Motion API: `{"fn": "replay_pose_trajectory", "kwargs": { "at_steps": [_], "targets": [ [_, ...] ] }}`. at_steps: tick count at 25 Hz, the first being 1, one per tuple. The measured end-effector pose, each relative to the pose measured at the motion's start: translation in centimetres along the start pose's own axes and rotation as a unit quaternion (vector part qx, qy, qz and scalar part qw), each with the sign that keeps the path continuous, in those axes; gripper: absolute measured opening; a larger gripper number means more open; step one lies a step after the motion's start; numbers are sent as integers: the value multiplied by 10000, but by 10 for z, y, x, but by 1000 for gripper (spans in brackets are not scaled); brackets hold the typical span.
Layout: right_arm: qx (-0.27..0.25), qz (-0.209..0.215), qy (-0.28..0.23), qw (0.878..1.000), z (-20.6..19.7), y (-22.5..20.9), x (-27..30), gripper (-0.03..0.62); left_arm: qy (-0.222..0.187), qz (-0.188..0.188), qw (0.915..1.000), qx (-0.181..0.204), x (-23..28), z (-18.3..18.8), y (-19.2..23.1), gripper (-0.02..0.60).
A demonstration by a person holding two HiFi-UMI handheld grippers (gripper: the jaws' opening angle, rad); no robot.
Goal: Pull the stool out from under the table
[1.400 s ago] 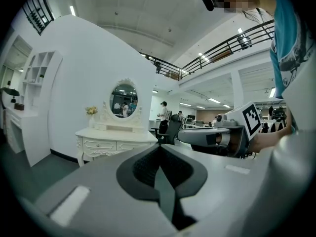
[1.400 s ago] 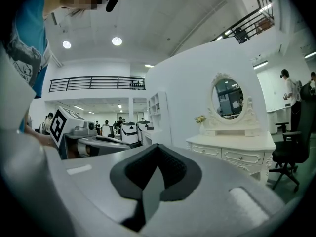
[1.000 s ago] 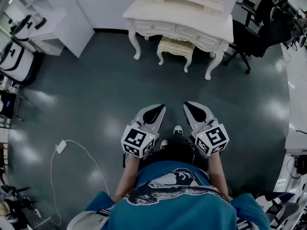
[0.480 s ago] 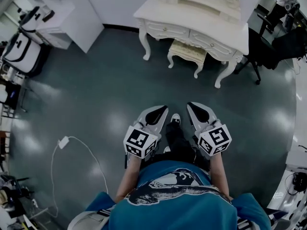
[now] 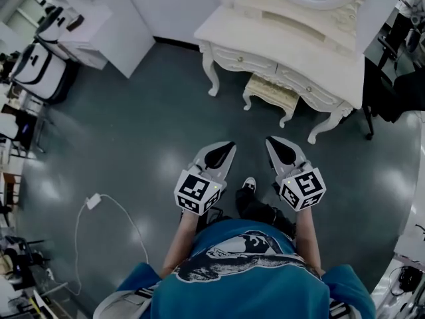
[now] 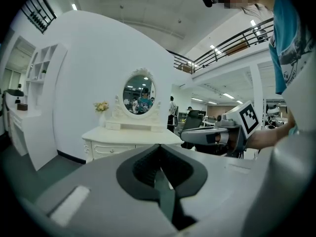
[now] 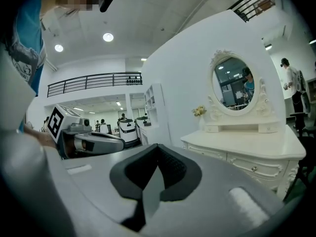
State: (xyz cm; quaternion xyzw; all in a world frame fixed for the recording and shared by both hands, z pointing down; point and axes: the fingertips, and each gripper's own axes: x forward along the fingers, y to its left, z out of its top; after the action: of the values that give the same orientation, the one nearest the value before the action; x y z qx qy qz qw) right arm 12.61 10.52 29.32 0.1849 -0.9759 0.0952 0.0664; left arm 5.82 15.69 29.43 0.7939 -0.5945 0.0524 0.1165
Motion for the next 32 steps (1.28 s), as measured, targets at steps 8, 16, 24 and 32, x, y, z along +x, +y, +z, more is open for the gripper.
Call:
{"fn": "replay_pose_trajectory", "kwargs": {
  "at_steps": [8, 16, 24, 32],
  "targets": [
    [138, 126, 60, 9998, 4, -47, 40, 3, 174, 220, 9996, 5, 48, 12, 38, 12],
    [413, 30, 77, 9991, -2, -71, 44, 3, 438, 186, 9989, 54, 71, 11, 42, 12],
    [703, -469, -50, 9964, -19, -103, 27, 3, 720, -271, 9969, 162, 103, 1, 28, 12],
    [1104, -1450, -233, 9830, -31, -147, 17, 3, 921, -1047, 9897, 321, 136, -1, 36, 12]
  ]
}}
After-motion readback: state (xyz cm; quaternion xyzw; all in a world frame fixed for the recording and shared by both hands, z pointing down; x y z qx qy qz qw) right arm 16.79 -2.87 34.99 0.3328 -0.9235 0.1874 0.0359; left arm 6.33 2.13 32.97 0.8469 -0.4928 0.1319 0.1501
